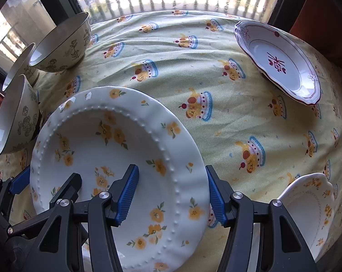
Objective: Organize plates and bowls
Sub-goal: 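Lift the beaded-rim plate and carry it over the orange-flower plate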
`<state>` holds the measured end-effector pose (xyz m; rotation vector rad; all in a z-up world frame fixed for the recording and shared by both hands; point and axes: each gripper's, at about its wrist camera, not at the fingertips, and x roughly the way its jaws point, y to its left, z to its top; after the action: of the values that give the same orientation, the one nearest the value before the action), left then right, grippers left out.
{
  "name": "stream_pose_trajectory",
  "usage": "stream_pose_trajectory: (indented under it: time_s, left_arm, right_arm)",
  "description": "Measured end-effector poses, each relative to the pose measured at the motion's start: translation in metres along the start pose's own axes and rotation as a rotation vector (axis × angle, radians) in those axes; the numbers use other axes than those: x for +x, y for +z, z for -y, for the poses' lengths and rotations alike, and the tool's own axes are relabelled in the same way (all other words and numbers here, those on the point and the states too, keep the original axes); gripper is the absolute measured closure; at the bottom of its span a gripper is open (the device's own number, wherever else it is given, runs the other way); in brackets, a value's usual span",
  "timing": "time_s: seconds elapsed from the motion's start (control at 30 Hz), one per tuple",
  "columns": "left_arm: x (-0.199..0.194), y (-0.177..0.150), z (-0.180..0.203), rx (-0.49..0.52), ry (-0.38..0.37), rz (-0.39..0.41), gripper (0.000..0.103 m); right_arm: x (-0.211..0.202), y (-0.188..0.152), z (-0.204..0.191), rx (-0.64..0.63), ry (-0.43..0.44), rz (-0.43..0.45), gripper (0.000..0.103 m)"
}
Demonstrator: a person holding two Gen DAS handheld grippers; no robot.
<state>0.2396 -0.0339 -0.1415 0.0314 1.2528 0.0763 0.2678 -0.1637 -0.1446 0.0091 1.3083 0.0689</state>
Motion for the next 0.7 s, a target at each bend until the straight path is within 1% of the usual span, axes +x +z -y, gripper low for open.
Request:
stream_pose_trajectory:
  time_s: [0.17,0.3,0.43,0.7]
  left_arm:
    - [-0.011,-0.009,-0.002,0.000,-0.021,-0.012,0.026]
    - [-0.024,-0.017,-0.006,-0.002,-0.038,0.006,0.027]
    - [-0.038,-0.024,-0.012,0.002,-0.063,0.022,0.027]
    - [-0.066,-0.037,-0.015,0.068,-0.114,0.055,0.027]
  right_arm:
    - [-0.011,-0.008,0.003,0.035,-0.007,-0.019,0.040]
    - [-0.025,-0.020,0.001,0.044,-0.021,-0.024,0.040]
    - [-0.042,-0.030,-0.004,0.057,-0.050,0.004,0.040]
    - [-0.075,-0.054,-0.007,0.130,-0.091,0.052,0.040]
